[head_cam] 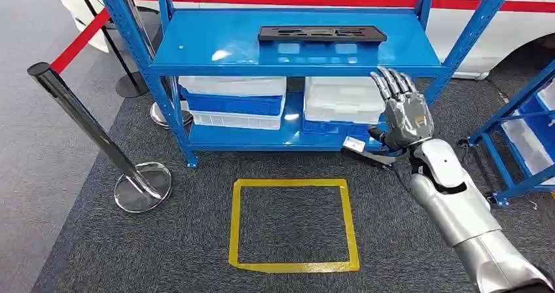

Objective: Take the parts from the cabinet and place them on the table.

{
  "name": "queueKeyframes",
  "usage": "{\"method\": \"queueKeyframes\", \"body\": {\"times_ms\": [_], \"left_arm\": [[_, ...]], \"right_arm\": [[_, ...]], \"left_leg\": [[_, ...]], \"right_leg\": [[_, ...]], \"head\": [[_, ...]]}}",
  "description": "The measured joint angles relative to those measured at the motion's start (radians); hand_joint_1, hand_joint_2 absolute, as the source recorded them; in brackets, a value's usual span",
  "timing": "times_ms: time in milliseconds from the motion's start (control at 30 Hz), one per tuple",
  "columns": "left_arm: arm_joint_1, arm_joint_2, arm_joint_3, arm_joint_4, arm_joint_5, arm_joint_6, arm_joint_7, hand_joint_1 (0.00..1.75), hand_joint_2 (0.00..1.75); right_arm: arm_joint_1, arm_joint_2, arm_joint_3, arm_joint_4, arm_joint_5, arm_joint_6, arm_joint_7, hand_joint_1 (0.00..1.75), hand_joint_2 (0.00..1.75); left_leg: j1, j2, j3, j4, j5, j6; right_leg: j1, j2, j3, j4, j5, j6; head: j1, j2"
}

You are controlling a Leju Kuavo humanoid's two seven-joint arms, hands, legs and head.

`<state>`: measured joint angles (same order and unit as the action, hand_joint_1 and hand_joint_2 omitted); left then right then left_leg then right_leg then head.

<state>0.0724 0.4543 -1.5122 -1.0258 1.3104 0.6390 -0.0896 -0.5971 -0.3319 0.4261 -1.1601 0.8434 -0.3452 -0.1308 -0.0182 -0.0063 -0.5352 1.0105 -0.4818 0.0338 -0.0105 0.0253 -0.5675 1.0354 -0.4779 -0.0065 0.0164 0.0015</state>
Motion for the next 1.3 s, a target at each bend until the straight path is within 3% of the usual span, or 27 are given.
{"method": "queueKeyframes", "body": {"times_ms": [167,267,433,867,1067,1233,1300], "left_arm": [[-0.027,0.0,-0.029,0.004,0.0,-0.055,0.045,0.0,0.0],[-0.034,-0.011,-0.035,0.01,0.0,-0.053,0.058,0.0,0.0],[-0.043,-0.012,-0.042,0.022,0.0,-0.047,0.068,0.0,0.0],[-0.053,-0.022,-0.042,0.125,0.0,-0.137,0.09,0.0,0.0],[-0.062,-0.068,-0.042,0.255,0.0,-0.23,0.114,0.0,0.0],[-0.071,-0.155,-0.042,0.466,0.0,-0.398,0.127,0.0,0.0],[-0.075,-0.186,-0.042,0.55,0.0,-0.437,0.128,0.0,0.0]], "right_arm": [[0.045,-0.031,0.019,-0.025,0.005,0.004,0.003,0.0,1.75],[0.068,-0.042,0.021,-0.033,-0.004,0.005,0.004,0.0,1.75],[0.093,-0.053,0.022,-0.043,-0.013,0.012,0.005,0.0,1.75],[0.132,-0.067,0.022,-0.081,-0.02,0.024,0.005,0.0,1.75],[0.162,-0.071,0.019,-0.111,-0.02,0.026,0.005,0.0,1.75],[0.179,-0.072,0.013,-0.127,-0.02,0.035,0.005,0.0,1.75],[0.181,-0.072,0.012,-0.13,-0.02,0.041,0.005,0.0,1.75]], "left_leg": [[0.0,-0.002,-0.002,0.0,0.0,0.0],[0.0,-0.001,-0.002,0.001,0.0,0.0],[0.0,-0.001,-0.002,0.002,0.0,0.0],[0.0,-0.001,-0.002,0.002,0.0,0.0],[0.0,0.0,-0.002,0.002,0.0,0.0],[0.0,0.0,-0.003,0.002,0.0,0.0],[0.0,0.0,-0.003,0.002,0.0,0.0]], "right_leg": [[0.0,-0.003,0.0,0.0,0.0,0.0],[0.0,-0.002,-0.001,0.0,0.001,0.001],[0.0,-0.002,-0.001,0.0,0.001,0.001],[0.0,-0.002,-0.001,0.0,0.001,0.001],[0.0,-0.002,-0.001,0.0,0.001,0.001],[0.0,-0.002,-0.001,0.0,0.001,0.001],[0.0,-0.002,-0.001,0.0,0.001,0.001]], "head": [[0.0,0.0],[0.0,0.0],[0.0,0.0],[0.0,0.0],[0.0,0.0],[0.0,0.0],[0.0,0.0]]}}
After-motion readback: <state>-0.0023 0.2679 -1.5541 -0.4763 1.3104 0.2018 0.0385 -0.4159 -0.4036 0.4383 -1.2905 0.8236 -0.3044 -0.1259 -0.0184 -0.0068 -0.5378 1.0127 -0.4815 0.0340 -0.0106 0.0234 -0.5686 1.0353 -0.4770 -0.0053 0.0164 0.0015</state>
